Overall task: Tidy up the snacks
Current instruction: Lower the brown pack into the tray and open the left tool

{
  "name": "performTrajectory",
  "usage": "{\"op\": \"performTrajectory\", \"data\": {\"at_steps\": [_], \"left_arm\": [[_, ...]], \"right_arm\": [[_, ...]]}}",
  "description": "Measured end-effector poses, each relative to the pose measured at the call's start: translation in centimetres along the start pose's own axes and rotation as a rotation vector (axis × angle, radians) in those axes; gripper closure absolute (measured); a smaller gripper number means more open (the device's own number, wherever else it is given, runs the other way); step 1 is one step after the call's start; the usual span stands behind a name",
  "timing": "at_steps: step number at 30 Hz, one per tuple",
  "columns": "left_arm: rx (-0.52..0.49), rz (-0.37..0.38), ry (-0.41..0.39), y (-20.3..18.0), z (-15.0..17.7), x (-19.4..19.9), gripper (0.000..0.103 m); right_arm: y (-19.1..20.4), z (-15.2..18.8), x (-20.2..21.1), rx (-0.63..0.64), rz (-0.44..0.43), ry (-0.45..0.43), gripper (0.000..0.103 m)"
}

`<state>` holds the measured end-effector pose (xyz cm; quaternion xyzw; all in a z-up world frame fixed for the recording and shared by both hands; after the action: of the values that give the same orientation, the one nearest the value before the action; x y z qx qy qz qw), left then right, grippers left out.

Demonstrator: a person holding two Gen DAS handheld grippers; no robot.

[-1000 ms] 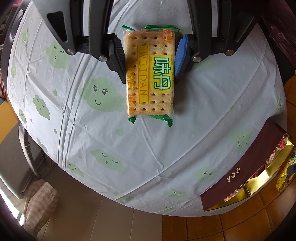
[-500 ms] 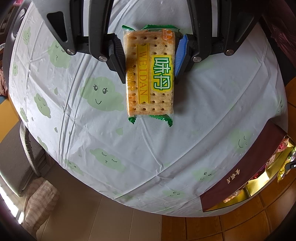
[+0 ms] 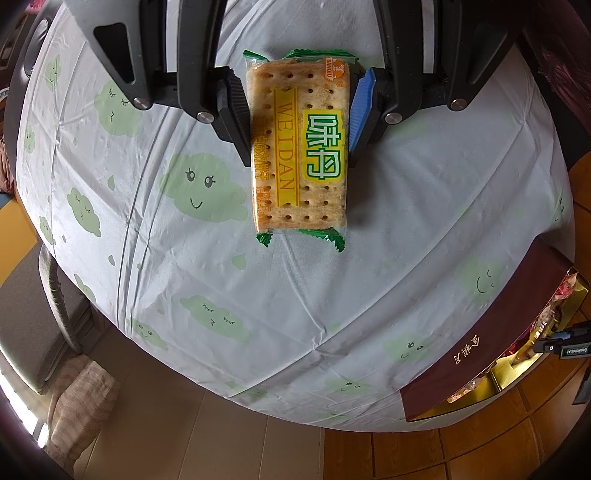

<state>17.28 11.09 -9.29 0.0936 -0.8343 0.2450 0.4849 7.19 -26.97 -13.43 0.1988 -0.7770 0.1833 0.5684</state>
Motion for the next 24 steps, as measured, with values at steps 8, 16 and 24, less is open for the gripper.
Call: {"op": "performTrajectory", "data": {"at_steps": [8, 16, 24], "left_arm": [[-0.047, -0.040, -0.073, 0.1, 1.3, 1.1, 0.062], [-0.129, -0.035, -0.151, -1.5, 4.7, 3.9, 0.057], [-0.180, 0.002, -0.160, -3.0, 6.9, 5.4, 0.051]], "right_arm": [[-0.1, 0.0, 0.0, -0.004, -0.001, -0.001, 0.056], [0.0, 0.1, 0.0, -0.004, 0.009, -0.002, 0.056], [0.1, 0.2, 0.1, -0.018, 0.007, -0.011, 0.056]]}}
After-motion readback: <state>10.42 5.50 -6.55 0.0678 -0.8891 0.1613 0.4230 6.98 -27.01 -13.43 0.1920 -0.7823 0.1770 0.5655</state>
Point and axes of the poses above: each gripper's, at about its wrist camera, not at the fingertips, and x roughly against the way its jaws point, y to its left, z to its underside, the point moved 5 cm from there along -x, roughly the way its jaws point, and after that the axes turned 15 degrees about x, right-handed, at the moved point
